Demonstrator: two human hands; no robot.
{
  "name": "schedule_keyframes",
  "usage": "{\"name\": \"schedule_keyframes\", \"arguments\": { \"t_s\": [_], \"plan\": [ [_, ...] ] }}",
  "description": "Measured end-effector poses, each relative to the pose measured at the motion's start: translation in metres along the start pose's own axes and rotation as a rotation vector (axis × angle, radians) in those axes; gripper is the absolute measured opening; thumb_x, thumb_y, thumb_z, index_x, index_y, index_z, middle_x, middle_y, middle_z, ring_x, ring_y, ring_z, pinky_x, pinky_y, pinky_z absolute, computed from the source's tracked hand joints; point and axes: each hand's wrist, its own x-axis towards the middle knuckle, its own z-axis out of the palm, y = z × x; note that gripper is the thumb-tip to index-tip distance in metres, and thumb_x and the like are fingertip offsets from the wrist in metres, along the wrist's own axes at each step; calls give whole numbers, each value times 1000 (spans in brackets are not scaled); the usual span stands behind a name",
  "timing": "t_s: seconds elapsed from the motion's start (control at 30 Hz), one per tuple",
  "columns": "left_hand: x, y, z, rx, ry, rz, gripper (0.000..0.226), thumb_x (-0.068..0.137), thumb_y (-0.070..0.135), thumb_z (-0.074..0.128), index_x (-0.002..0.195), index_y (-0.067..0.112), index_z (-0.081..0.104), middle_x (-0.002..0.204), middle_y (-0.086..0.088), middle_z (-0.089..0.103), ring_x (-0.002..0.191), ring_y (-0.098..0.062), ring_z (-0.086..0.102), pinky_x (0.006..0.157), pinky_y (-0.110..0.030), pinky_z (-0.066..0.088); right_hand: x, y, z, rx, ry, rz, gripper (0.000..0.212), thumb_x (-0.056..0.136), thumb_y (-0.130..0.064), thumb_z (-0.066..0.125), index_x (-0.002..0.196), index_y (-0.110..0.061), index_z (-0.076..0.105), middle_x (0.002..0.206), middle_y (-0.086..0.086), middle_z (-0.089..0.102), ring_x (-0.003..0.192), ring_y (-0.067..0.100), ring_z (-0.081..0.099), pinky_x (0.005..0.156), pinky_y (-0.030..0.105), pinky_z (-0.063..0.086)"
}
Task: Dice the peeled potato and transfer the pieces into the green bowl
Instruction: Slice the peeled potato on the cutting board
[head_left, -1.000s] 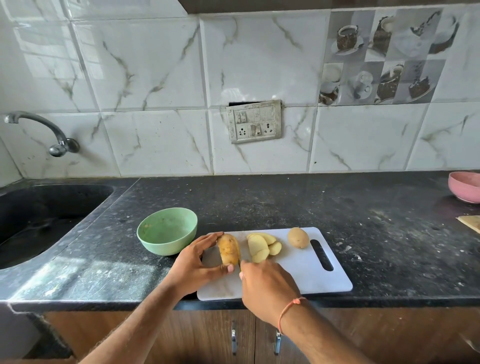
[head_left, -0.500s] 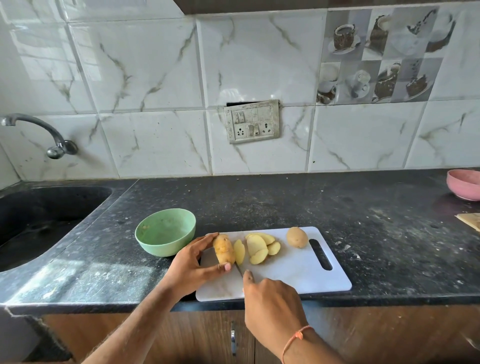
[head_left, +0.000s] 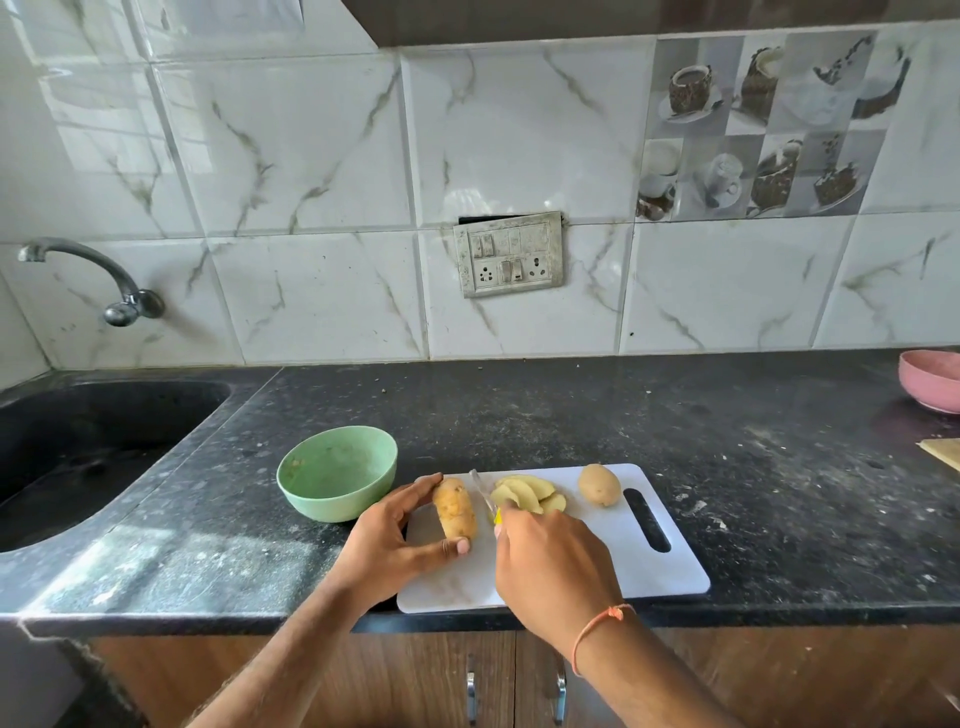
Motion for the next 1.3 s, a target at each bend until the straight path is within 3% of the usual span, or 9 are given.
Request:
{"name": "schedule_keyframes", "arguments": {
  "t_s": [0.17,0.3,0.47,0.73,0.87,0.97,1.13,1.3],
  "plan": [
    [0,1,1,24,0,16,99,60,65,95,146,31,58,137,20,66,131,2,59,116,-35,47,24,-12,-4,39,-37,-6,21,100,-36,53,110,-21,65,108,4,70,104,30,65,69,32,42],
    [1,0,0,48,14,41,93,63,65,94,143,30,62,137,18,67,132,-1,60,115,-42,48,33,-17,0,-21,-61,-3,22,98,-35,55,107,-20,69,107,7,72,103,31,65,73,34,46],
    [2,3,0,66,18,79,76,66,64,94,133,45,64,134,18,68,129,-4,62,113,-42,50,37,-24,1,-61,-89,-10,29,100,-44,55,107,-20,70,108,8,72,104,33,66,81,37,50],
    [4,2,0,116,16,123,74,71,60,93,136,36,66,134,14,69,128,-11,64,109,-45,51,42,-30,-8,-63,-115,-16,29,101,-40,53,102,-17,71,109,9,73,103,35,67,82,37,51],
    [3,1,1,116,15,121,79,69,64,92,138,36,66,135,19,66,129,-5,62,109,-41,51,44,-33,-7,-74,-81,-8,43,104,-50,44,95,-18,71,101,7,74,97,33,68,70,34,43],
    [3,0,2,112,12,116,89,65,68,91,142,34,64,138,23,63,132,0,58,113,-35,48,53,-35,-3,-70,-119,16,37,100,-46,50,97,-17,73,98,6,75,96,32,70,67,32,40],
    [4,1,1,120,5,110,100,58,74,90,144,30,63,140,26,60,132,6,54,113,-21,43,66,-44,-15,-59,-272,66,24,90,-34,69,109,-19,69,113,9,73,107,33,67,72,32,43],
    [2,5,4,124,34,126,94,58,67,93,140,31,65,136,26,61,128,7,56,108,-15,44,46,-37,-30,-55,-290,-6,21,99,-33,60,111,-18,69,113,10,71,106,34,65,79,35,50]
  ]
}}
